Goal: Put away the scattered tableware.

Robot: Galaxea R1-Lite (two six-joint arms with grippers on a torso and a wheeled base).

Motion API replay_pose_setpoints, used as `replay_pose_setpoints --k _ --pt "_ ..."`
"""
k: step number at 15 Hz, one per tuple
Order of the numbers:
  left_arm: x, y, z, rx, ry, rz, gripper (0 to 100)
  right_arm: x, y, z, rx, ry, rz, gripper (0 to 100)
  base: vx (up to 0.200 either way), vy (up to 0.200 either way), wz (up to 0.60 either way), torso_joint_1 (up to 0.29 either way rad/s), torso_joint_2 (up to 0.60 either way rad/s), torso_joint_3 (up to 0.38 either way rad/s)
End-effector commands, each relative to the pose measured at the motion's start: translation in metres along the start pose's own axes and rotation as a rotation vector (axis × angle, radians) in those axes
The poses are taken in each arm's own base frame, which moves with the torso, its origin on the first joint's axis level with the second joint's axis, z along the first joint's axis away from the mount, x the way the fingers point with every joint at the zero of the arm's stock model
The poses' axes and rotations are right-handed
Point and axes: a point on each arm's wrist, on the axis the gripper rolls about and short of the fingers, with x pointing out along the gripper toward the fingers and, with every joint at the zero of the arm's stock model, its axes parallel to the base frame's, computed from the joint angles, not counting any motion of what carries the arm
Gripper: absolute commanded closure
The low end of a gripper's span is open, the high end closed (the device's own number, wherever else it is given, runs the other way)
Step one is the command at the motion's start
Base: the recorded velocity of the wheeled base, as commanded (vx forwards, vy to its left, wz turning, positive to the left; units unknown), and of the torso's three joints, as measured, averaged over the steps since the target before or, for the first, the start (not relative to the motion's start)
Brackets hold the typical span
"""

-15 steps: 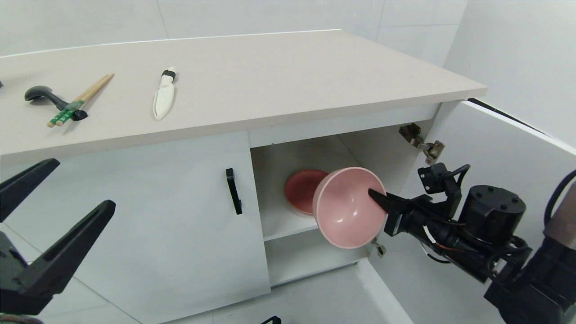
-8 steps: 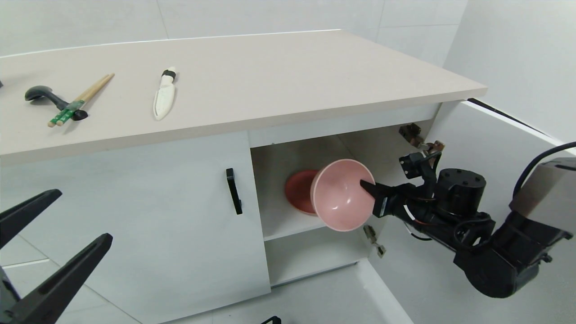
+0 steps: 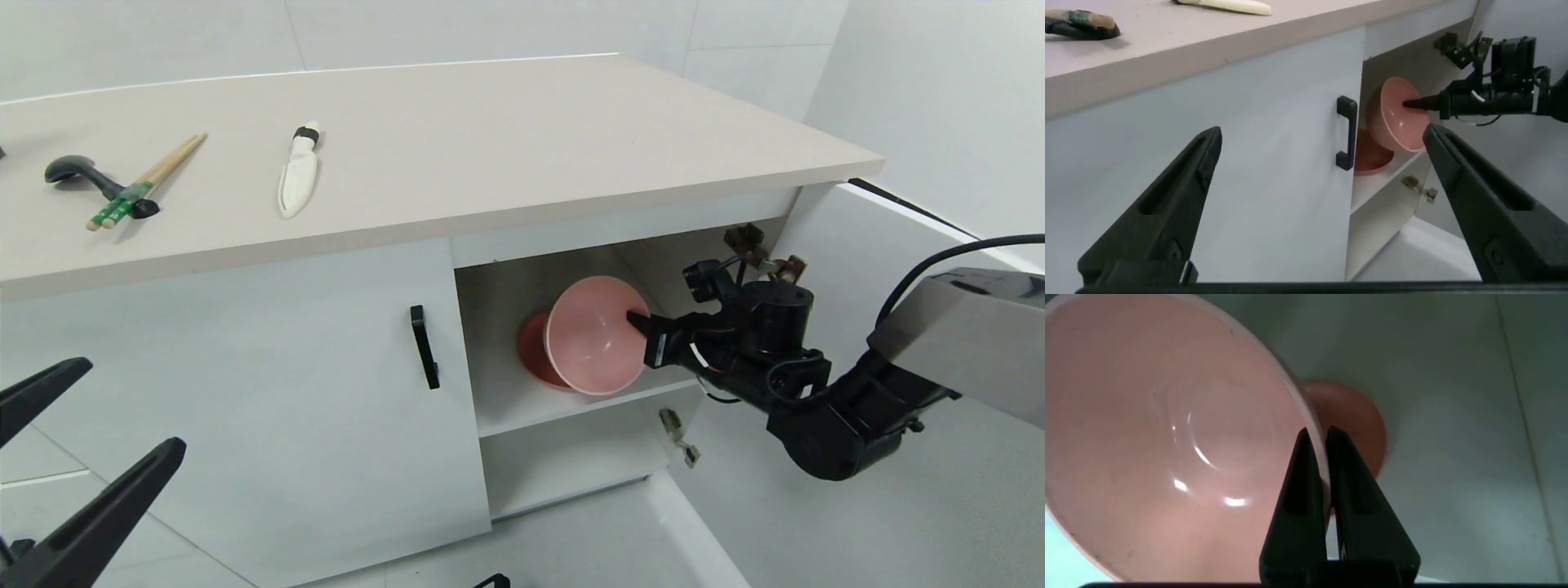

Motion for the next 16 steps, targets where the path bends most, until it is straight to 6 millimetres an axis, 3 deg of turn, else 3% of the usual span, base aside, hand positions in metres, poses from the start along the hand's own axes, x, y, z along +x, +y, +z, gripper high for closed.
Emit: replay_pose_setpoints --k 1,7,16 --pt "0.000 0.000 0.000 0.000 -0.001 0.001 0 0.014 -0.002 -0.004 0.001 0.020 0.001 100 0.000 0.000 0.00 0.000 0.00 0.000" --pt "-0.024 -0.002 -0.003 0.008 0.028 0.059 0 0.043 -0.012 -0.012 0.008 0.056 -0.014 100 0.000 0.000 0.00 0.000 0.00 0.000" --pt "-0.065 -0.011 -0.015 -0.056 0.019 0.147 0 0.062 -0.019 -0.016 0.013 0.109 -0.037 100 0.000 0.000 0.00 0.000 0.00 0.000"
